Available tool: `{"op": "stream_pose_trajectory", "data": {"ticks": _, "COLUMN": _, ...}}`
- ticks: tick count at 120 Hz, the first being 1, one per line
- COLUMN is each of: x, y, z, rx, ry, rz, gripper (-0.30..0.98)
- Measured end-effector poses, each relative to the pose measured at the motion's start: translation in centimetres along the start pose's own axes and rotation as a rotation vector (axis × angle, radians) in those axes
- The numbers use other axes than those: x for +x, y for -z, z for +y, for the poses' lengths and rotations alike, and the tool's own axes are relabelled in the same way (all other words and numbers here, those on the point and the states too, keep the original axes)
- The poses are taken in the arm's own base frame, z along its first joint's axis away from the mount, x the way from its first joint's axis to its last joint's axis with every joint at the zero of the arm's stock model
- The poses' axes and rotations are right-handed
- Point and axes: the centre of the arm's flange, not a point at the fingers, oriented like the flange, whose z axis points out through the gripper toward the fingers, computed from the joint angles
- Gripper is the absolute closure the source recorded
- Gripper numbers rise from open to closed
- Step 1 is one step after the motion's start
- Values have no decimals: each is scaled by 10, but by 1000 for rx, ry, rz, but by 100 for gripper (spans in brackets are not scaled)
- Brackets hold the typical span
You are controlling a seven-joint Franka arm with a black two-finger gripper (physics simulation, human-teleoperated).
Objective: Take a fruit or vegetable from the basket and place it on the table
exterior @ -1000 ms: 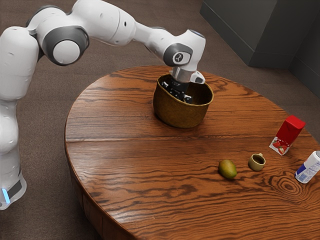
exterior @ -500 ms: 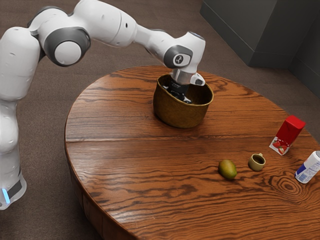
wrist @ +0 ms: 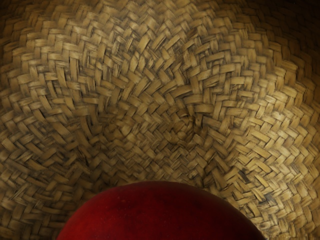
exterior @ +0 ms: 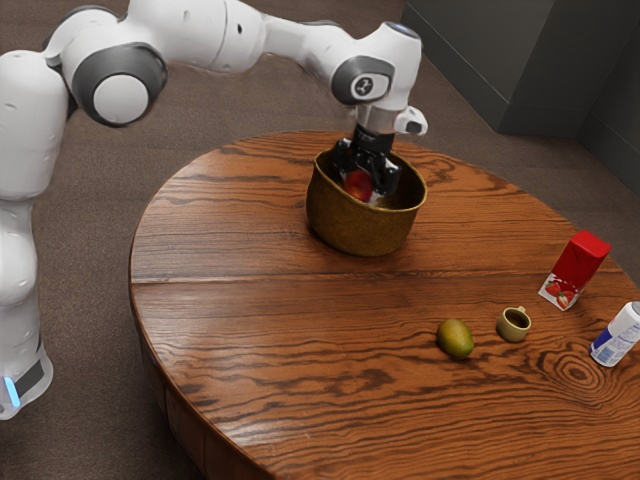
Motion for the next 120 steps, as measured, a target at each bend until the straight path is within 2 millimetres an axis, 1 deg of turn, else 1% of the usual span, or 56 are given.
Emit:
{"op": "stream_pose_trajectory", "data": {"ticks": 8, "x": -7, "y": 31, "z": 10, "rx": -8, "ry": -31, "rz": 54, "gripper": 35}}
{"op": "stream_pose_trajectory", "data": {"ticks": 16, "x": -22, "y": 68, "z": 23, "rx": -13, "ry": -73, "rz": 118, "gripper": 36}}
{"op": "stream_pose_trajectory", "data": {"ticks": 25, "x": -42, "y": 103, "z": 34, "rx": -9, "ry": -115, "rz": 179, "gripper": 35}}
{"op": "stream_pose_trajectory", "data": {"ticks": 30, "x": -57, "y": 118, "z": 46, "rx": -4, "ry": -153, "rz": 208, "gripper": 35}}
{"op": "stream_pose_trajectory", "data": {"ticks": 34, "x": -74, "y": 128, "z": 65, "rx": 2, "ry": -201, "rz": 230, "gripper": 34}}
{"op": "stream_pose_trajectory", "data": {"ticks": 38, "x": -97, "y": 134, "z": 92, "rx": 8, "ry": -265, "rz": 247, "gripper": 33}}
{"op": "stream_pose_trajectory", "data": {"ticks": 46, "x": -153, "y": 140, "z": 153, "rx": 18, "ry": -413, "rz": 275, "gripper": 34}}
{"op": "stream_pose_trajectory", "data": {"ticks": 49, "x": -174, "y": 140, "z": 173, "rx": 21, "ry": -462, "rz": 281, "gripper": 34}}
{"op": "stream_pose_trajectory", "data": {"ticks": 53, "x": -195, "y": 136, "z": 192, "rx": 27, "ry": -514, "rz": 282, "gripper": 34}}
{"op": "stream_pose_trajectory", "data": {"ticks": 58, "x": -210, "y": 126, "z": 205, "rx": 41, "ry": -550, "rz": 269, "gripper": 34}}
{"op": "stream_pose_trajectory", "data": {"ticks": 64, "x": -213, "y": 111, "z": 206, "rx": 62, "ry": -557, "rz": 248, "gripper": 35}}
{"op": "stream_pose_trajectory", "data": {"ticks": 71, "x": -203, "y": 96, "z": 198, "rx": 84, "ry": -537, "rz": 223, "gripper": 35}}
{"op": "stream_pose_trajectory", "data": {"ticks": 83, "x": -185, "y": 80, "z": 184, "rx": 99, "ry": -497, "rz": 191, "gripper": 34}}
{"op": "stream_pose_trajectory", "data": {"ticks": 97, "x": -181, "y": 65, "z": 185, "rx": 100, "ry": -488, "rz": 159, "gripper": 34}}
{"op": "stream_pose_trajectory", "data": {"ticks": 107, "x": -180, "y": 61, "z": 184, "rx": 91, "ry": -479, "rz": 142, "gripper": 19}}
{"op": "stream_pose_trajectory", "data": {"ticks": 120, "x": -177, "y": 59, "z": 182, "rx": 81, "ry": -467, "rz": 132, "gripper": 9}}
